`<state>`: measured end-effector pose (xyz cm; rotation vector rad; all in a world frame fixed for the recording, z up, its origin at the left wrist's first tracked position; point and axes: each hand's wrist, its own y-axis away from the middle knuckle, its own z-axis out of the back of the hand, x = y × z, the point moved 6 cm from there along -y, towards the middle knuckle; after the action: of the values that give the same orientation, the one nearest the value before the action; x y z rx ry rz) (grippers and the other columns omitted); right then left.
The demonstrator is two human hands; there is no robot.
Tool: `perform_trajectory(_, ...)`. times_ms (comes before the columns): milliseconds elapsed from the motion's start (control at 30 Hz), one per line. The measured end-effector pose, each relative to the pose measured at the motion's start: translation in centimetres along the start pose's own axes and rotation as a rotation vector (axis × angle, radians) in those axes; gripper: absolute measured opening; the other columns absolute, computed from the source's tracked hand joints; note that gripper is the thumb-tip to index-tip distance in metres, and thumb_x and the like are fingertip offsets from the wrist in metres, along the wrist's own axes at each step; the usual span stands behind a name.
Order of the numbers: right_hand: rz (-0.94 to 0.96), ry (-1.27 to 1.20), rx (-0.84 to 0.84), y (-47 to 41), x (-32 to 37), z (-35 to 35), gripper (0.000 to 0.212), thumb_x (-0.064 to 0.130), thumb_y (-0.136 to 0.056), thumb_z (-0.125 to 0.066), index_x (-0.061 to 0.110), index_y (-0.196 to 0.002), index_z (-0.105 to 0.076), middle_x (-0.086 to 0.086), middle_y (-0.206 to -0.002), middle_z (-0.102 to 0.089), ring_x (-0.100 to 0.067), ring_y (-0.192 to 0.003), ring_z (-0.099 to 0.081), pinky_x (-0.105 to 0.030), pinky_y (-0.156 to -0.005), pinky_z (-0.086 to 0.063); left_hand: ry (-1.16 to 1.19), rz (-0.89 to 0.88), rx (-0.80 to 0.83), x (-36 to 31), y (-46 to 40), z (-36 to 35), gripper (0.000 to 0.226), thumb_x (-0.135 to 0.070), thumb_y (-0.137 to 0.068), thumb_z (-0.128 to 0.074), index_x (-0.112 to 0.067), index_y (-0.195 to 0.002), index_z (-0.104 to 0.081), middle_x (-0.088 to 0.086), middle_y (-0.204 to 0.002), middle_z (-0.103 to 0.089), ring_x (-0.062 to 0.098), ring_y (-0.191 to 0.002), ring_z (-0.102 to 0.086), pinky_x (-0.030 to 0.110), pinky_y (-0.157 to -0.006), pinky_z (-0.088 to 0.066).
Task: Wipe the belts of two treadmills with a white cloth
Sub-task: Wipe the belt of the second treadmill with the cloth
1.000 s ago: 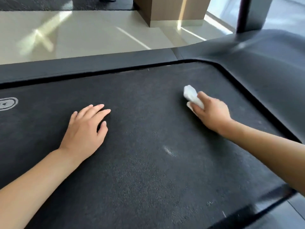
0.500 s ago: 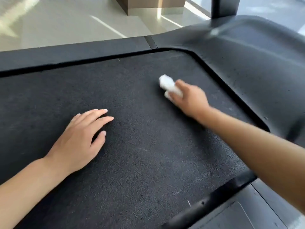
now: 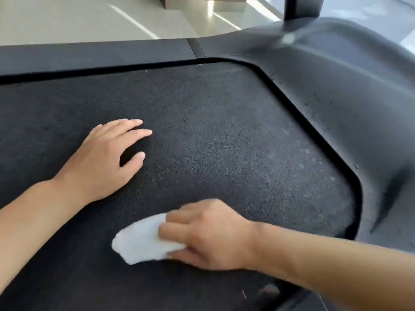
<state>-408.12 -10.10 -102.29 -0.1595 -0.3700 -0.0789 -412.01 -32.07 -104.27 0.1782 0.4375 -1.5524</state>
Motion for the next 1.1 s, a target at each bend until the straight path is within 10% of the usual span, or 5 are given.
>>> perform_trajectory(267,-1.103,0.368,-0.435,0.8,-30.9,13.4,0.039,0.06,-0.092,-0.049,0.021,-0.097,-0.046,-0.008,-0.089,-0.065,-0.04,-0.091,-0.063,-0.037,-0.069,-0.041,-0.041,0.005,-0.021,0.2,-0.1,-1.0,0.059,-0.051,-0.094,-0.04,-0.027,-0.144,-0.059,-0.002,-0.157,-0.05,0.026,-0.149,-0.041,0.061,-0.121,-0.028)
perform_trajectory(600,-0.249,0.074,-0.151,-6.1,-10.4,3.5,0.034,0.049,-0.1,-0.049,0.016,-0.091,-0.048,0.011,-0.081,-0.049,-0.014,-0.068,-0.046,-0.034,-0.056,-0.039,-0.03,0.007,-0.048,0.5,-0.1,-1.2,0.055,-0.05,-0.093,-0.041,-0.025,-0.137,-0.063,-0.006,-0.157,-0.049,0.022,-0.15,-0.04,0.057,-0.124,-0.027)
perform_trajectory(867,-1.118,0.429,-0.43,-7.7,-37.2,14.1,0.052,0.058,-0.09,-0.029,0.017,-0.113,-0.052,-0.011,-0.103,-0.066,-0.036,-0.091,-0.061,-0.036,-0.072,-0.038,-0.028,0.038,-0.036,0.5,-0.1,-1.0,0.056,-0.052,-0.093,-0.042,-0.035,-0.144,-0.058,-0.011,-0.157,-0.047,0.016,-0.151,-0.038,0.054,-0.127,-0.023)
perform_trajectory(1100,-0.998,0.399,-0.319,-17.3,-32.7,11.0,0.045,0.048,-0.099,-0.045,0.021,-0.134,-0.049,-0.009,-0.117,-0.068,-0.034,-0.106,-0.064,-0.036,-0.075,-0.042,-0.035,0.044,-0.02,0.3,-0.1,-0.8,0.056,-0.052,-0.092,-0.042,-0.035,-0.142,-0.059,-0.011,-0.156,-0.049,0.017,-0.149,-0.041,0.054,-0.126,-0.025)
